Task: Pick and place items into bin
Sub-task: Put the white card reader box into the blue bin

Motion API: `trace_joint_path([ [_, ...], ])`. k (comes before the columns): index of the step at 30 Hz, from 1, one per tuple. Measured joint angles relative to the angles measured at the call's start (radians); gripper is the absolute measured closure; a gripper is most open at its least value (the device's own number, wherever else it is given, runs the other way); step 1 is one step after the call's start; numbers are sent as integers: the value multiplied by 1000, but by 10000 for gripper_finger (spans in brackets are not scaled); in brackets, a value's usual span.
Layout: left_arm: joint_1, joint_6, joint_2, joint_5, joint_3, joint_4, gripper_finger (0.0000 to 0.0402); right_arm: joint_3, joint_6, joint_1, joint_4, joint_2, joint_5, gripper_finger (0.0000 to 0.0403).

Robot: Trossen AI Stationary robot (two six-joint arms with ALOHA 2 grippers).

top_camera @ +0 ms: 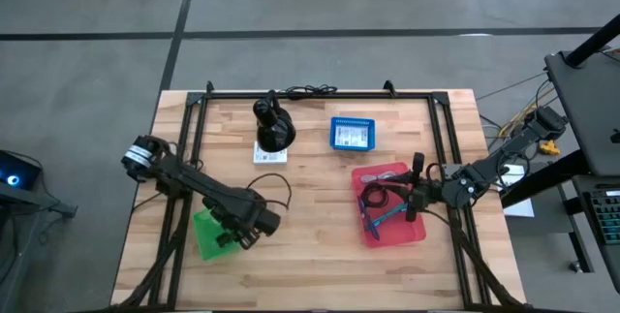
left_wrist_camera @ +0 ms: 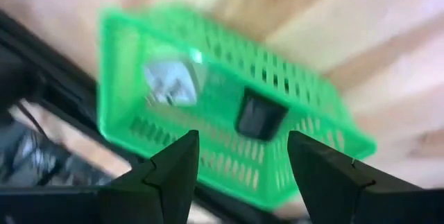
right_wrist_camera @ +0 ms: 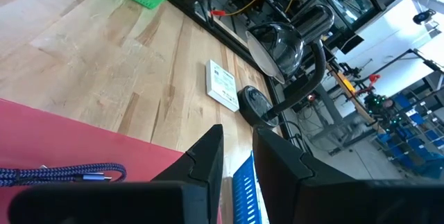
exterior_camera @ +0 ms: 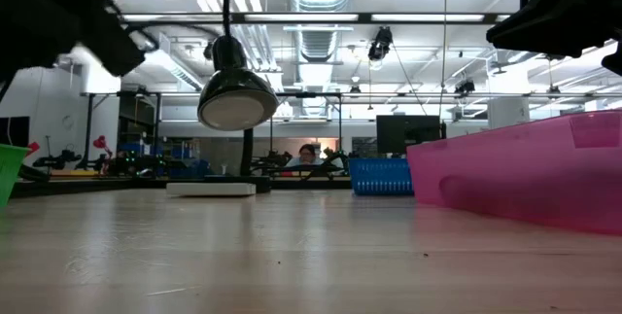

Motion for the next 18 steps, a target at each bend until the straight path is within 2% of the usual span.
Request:
trace_joint_path([
  [3,-1,-2,-40,-175,11,1,197,0,0,0,0,1,0,335],
  [9,0,53,-78,-669,12,94,197,0,0,0,0,1,0,335],
  [12,0,225,-68,-816,9,200,197,0,0,0,0,0,0,335],
  [18,27,656,6,-1008,-36,467,197,0,1,0,0,0,0,335],
])
